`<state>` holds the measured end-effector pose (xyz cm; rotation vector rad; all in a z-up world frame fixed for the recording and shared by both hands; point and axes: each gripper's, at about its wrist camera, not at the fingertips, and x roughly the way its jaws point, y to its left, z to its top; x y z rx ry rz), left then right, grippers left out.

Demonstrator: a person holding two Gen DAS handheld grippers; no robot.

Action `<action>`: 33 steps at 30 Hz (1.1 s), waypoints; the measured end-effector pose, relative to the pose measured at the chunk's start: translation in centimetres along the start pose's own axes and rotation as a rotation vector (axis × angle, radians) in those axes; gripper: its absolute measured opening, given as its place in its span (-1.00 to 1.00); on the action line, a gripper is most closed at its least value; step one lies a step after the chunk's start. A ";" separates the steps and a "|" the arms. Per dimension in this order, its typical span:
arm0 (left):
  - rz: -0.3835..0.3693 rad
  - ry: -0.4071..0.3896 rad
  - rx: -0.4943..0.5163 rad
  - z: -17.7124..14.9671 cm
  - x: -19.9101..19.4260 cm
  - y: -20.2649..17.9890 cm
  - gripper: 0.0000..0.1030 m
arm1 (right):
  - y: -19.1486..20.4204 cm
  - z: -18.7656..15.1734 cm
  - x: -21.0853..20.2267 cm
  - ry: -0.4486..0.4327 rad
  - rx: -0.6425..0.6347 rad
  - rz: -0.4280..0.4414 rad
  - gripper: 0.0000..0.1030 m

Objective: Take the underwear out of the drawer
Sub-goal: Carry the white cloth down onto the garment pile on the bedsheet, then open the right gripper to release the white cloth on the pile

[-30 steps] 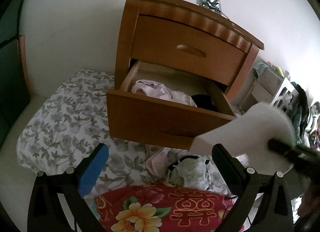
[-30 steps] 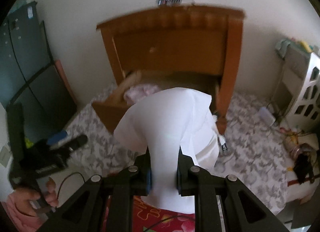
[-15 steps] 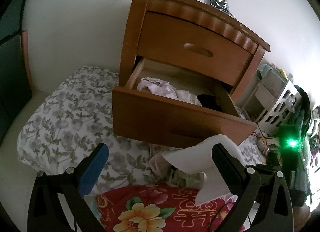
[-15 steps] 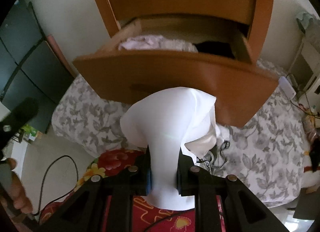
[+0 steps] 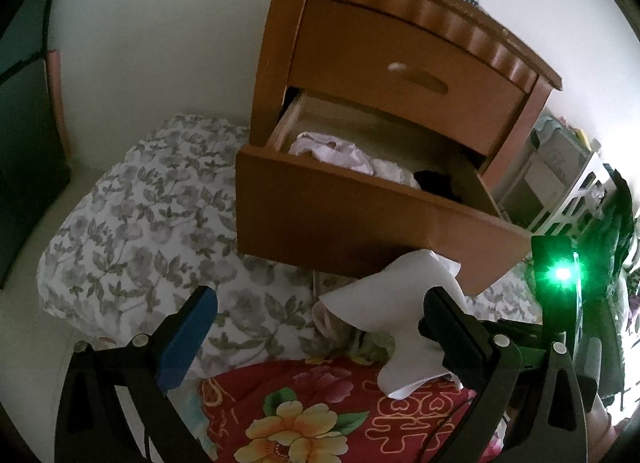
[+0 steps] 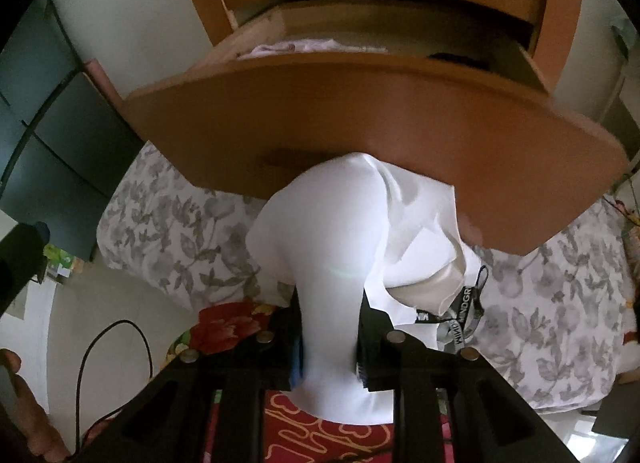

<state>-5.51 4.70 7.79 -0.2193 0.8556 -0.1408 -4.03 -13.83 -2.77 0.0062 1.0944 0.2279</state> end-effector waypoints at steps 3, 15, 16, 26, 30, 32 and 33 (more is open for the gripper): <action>0.004 0.015 -0.001 -0.2 0.5 0.1 0.99 | 0.1 -0.2 0.2 0.001 0.007 0.004 -0.36; 0.015 0.047 0.022 -0.7 1.4 -0.2 0.99 | -1.2 -1.2 -1.5 -0.053 0.091 0.018 0.35; 0.016 0.050 0.025 -0.8 1.5 -0.3 0.99 | -1.4 -1.3 -1.9 -0.063 0.101 0.013 0.44; 0.014 0.058 0.039 -1.0 1.7 -0.5 0.99 | -2.5 -2.2 -3.3 -0.113 0.159 -0.024 0.80; -0.002 0.053 0.039 -1.1 1.9 -0.6 0.99 | -2.5 -2.5 -3.7 -0.136 0.147 -0.034 1.00; -0.003 0.040 0.043 -1.1 1.9 -0.7 0.99 | -2.5 -2.7 -3.9 -0.147 0.140 -0.045 1.00; -0.001 0.032 0.048 -1.1 1.8 -0.8 0.99 | -2.7 -2.7 -4.0 -0.151 0.139 -0.049 1.00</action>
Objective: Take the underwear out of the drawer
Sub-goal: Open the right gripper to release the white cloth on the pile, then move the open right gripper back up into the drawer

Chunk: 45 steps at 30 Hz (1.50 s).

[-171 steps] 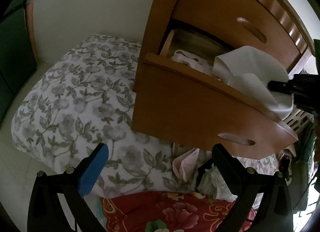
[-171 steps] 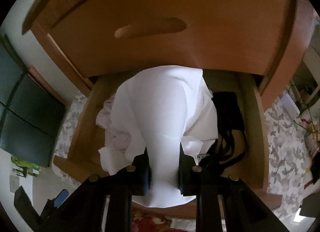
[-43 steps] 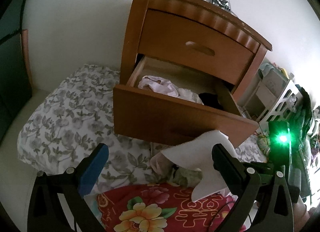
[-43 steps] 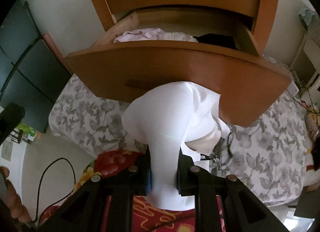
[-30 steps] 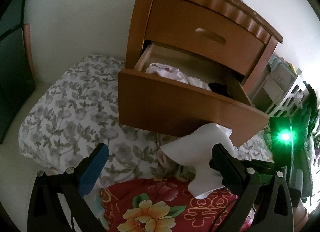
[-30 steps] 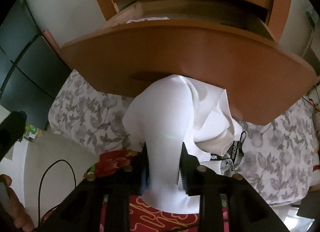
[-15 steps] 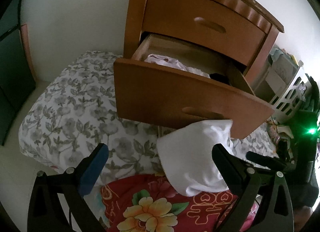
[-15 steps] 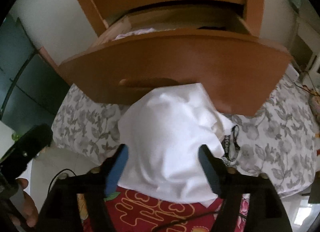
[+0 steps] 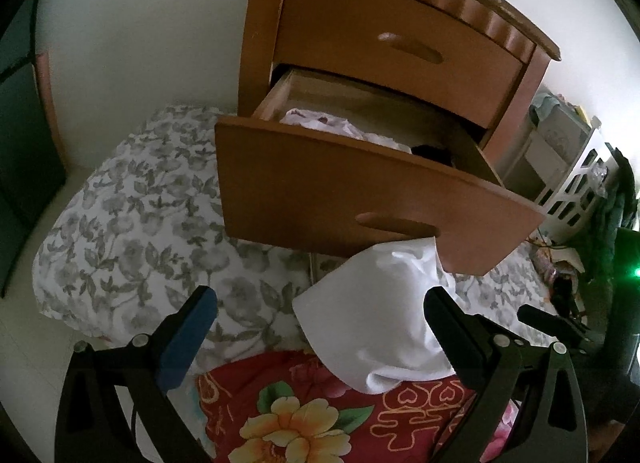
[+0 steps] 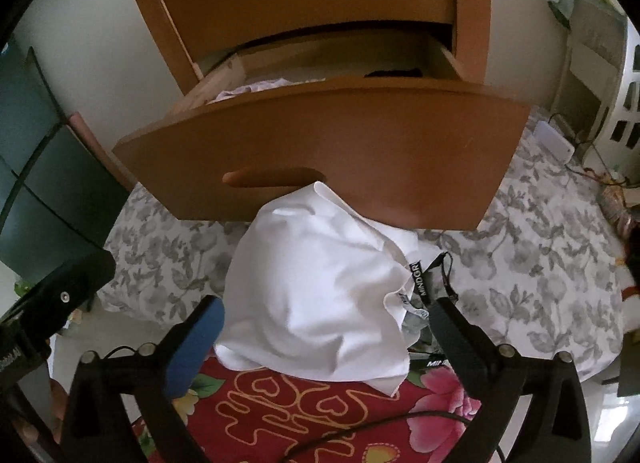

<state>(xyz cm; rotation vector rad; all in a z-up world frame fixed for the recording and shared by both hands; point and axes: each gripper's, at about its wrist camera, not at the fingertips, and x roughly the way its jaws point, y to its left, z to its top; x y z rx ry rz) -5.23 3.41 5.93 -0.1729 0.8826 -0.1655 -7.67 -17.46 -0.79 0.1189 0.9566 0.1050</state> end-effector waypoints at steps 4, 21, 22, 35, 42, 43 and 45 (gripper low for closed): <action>-0.005 -0.026 0.002 0.0 -0.1 -0.1 0.99 | -0.2 0.1 -0.4 -0.027 -0.004 0.001 1.00; -0.053 -0.021 -0.004 0.4 1.6 0.3 0.99 | -1.7 1.4 -2.0 -0.064 0.038 0.004 1.00; -0.056 -0.025 0.001 0.5 1.6 0.3 0.99 | -1.8 1.7 -2.2 -0.071 0.040 0.004 1.00; -0.077 -0.034 0.011 2.5 3.1 0.1 0.99 | -1.5 5.4 -4.1 -0.142 0.012 0.047 1.00; -0.058 -0.013 -0.038 3.5 4.3 1.1 0.99 | -1.0 7.7 -4.4 -0.174 -0.022 0.071 1.00; -0.052 -0.015 -0.037 3.6 4.3 1.2 0.99 | -1.0 8.1 -4.3 -0.173 -0.030 0.077 1.00; -0.037 -0.019 -0.030 3.8 4.4 1.2 0.99 | -0.8 8.9 -4.1 -0.172 -0.045 0.085 1.00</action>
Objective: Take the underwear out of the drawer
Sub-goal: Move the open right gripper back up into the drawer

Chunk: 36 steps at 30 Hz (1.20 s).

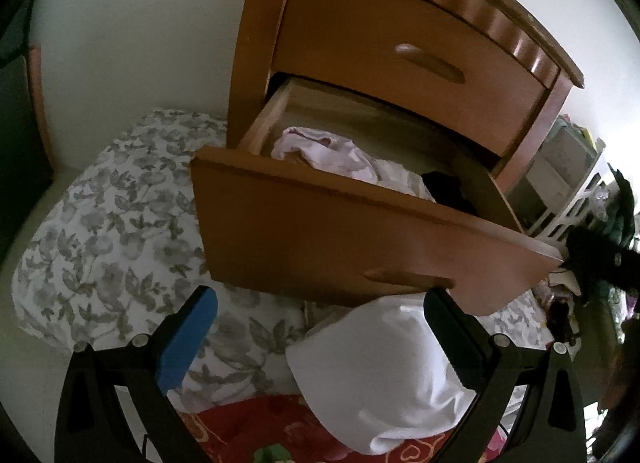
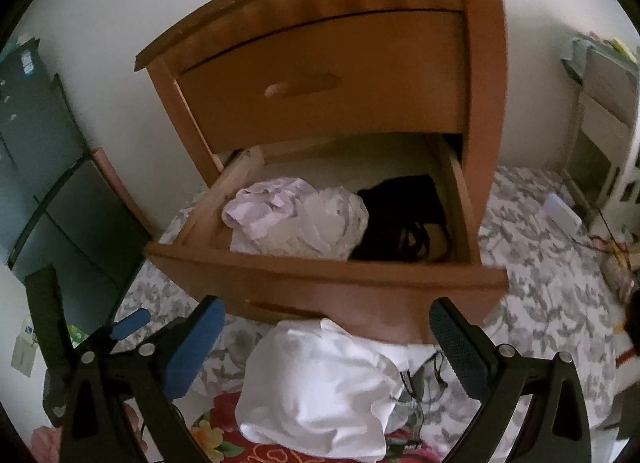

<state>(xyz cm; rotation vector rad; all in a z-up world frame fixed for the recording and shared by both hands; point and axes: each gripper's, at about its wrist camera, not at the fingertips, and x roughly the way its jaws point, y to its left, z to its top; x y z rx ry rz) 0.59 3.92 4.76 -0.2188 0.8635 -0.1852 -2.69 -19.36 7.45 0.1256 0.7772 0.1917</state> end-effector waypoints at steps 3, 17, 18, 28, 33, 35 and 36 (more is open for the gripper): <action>0.014 -0.010 0.008 0.2 0.0 0.0 0.99 | -0.1 1.9 0.7 0.008 -0.010 -0.004 1.00; 0.051 0.030 -0.021 0.7 1.7 1.2 0.99 | 0.8 8.9 7.7 0.183 -0.027 0.053 1.00; 0.050 0.030 -0.021 0.7 1.7 1.3 0.99 | 1.0 9.0 8.5 0.210 -0.024 0.055 1.00; 0.024 0.047 -0.035 0.5 2.4 2.1 0.99 | 1.8 9.0 16.9 0.474 0.028 -0.003 0.76; 0.019 0.051 -0.053 0.5 2.6 2.6 0.99 | 1.4 9.0 19.4 0.543 0.084 -0.027 0.67; 0.021 0.051 -0.060 0.5 2.6 2.7 0.99 | 1.2 9.1 20.0 0.559 0.114 -0.033 0.66; 0.021 0.051 -0.062 0.5 2.6 2.8 0.99 | 1.0 9.1 20.3 0.567 0.130 -0.033 0.65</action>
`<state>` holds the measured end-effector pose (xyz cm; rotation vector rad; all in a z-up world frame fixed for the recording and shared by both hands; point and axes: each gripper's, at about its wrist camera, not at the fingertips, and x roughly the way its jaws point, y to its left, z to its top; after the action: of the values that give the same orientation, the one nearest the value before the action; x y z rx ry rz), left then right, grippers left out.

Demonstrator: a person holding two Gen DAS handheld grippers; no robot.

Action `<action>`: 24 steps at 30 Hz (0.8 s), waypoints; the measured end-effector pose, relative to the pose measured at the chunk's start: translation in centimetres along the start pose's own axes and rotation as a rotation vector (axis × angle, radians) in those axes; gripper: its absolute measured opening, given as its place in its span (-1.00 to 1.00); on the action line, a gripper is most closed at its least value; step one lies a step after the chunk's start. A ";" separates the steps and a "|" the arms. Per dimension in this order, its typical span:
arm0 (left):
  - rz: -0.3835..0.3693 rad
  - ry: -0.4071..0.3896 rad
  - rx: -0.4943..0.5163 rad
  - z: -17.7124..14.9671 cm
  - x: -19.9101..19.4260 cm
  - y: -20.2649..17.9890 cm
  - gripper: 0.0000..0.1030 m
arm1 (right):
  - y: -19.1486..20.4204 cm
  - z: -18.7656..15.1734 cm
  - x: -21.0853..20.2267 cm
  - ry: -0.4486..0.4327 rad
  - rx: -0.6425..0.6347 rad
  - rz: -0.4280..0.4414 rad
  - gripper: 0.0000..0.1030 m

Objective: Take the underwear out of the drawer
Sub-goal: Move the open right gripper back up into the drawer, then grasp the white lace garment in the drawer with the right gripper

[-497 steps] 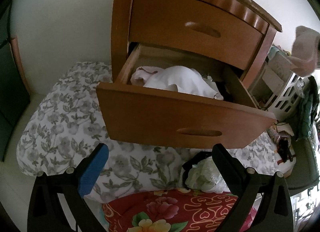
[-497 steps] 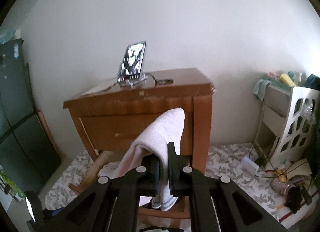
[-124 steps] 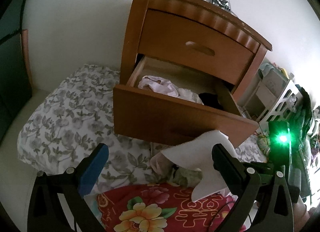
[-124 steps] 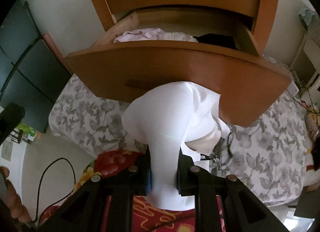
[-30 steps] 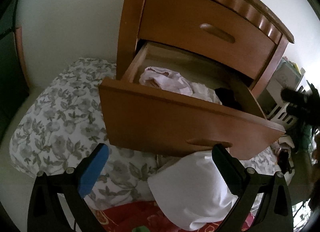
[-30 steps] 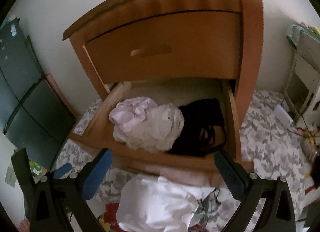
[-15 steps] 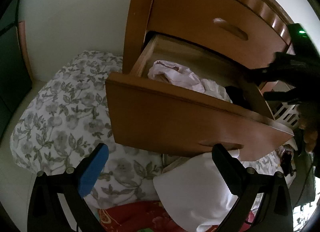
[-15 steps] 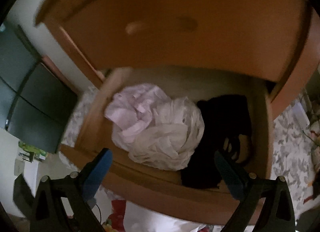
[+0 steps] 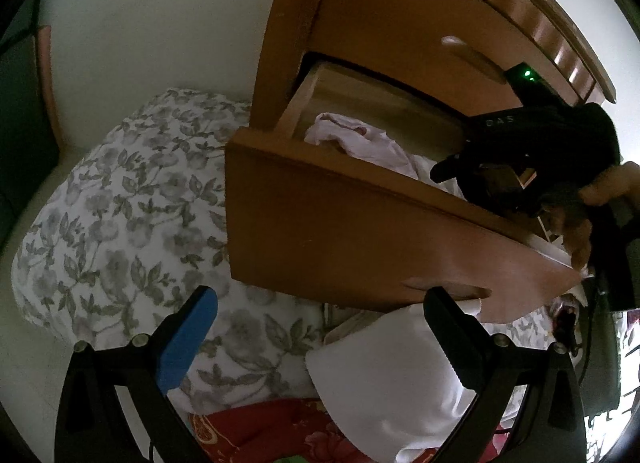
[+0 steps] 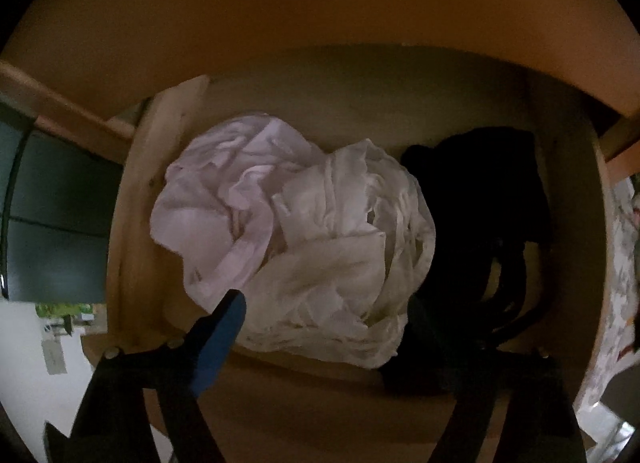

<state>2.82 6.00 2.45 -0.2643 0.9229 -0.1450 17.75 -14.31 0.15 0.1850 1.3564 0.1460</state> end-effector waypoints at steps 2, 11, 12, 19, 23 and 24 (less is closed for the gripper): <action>-0.001 0.000 -0.005 0.0 0.0 0.2 0.99 | -0.2 0.3 0.6 0.018 0.028 -0.004 0.62; -0.004 0.000 -0.022 0.1 0.1 0.7 0.99 | -0.6 0.8 2.8 0.070 0.068 -0.035 0.23; -0.005 0.001 -0.024 0.0 0.1 0.7 0.99 | -0.7 0.8 2.8 0.071 0.070 -0.032 0.12; -0.009 0.003 -0.031 0.1 0.0 1.0 0.99 | -1.6 0.4 2.8 0.059 0.073 -0.002 -0.56; -0.005 0.003 -0.034 0.1 0.0 1.1 0.99 | -1.9 -0.1 2.3 0.030 0.062 -0.020 -0.83; -0.004 0.004 -0.035 0.1 -0.1 1.1 0.99 | -2.0 -0.2 2.0 0.022 0.060 -0.020 -0.85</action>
<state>2.85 7.09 2.26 -0.2980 0.9292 -0.1334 17.94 -15.86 -2.28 0.2202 1.3853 0.0909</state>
